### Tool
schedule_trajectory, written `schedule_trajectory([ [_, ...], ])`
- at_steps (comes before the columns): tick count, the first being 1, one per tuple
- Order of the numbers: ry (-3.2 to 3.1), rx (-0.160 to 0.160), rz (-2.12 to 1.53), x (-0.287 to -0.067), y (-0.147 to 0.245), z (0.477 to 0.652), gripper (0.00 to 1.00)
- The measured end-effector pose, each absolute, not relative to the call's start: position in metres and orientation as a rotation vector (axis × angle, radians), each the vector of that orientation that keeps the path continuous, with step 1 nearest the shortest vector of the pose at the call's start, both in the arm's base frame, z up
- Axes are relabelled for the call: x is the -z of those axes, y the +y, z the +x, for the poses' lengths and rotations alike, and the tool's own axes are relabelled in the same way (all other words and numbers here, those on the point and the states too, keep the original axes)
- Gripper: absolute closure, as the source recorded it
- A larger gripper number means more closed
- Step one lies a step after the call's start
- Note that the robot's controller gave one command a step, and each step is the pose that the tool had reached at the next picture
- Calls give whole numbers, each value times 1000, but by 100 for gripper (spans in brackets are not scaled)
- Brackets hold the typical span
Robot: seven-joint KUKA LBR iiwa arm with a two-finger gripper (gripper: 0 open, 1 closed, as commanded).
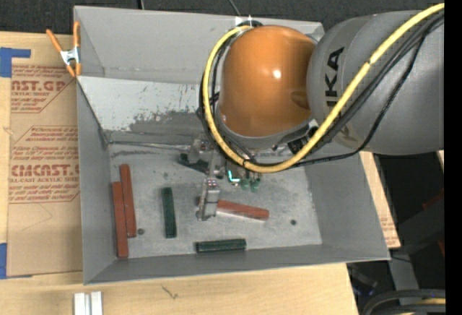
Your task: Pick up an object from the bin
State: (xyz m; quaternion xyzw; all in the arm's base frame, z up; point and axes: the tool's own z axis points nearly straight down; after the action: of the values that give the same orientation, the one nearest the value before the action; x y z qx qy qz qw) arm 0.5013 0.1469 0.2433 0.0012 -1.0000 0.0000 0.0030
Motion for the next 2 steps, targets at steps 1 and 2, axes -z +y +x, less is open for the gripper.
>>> schedule_trajectory([
  [1, -3143, 2, 1, -247, 146, 503, 0],
  [2, -3142, 3, 185, -217, 135, 515, 0],
])
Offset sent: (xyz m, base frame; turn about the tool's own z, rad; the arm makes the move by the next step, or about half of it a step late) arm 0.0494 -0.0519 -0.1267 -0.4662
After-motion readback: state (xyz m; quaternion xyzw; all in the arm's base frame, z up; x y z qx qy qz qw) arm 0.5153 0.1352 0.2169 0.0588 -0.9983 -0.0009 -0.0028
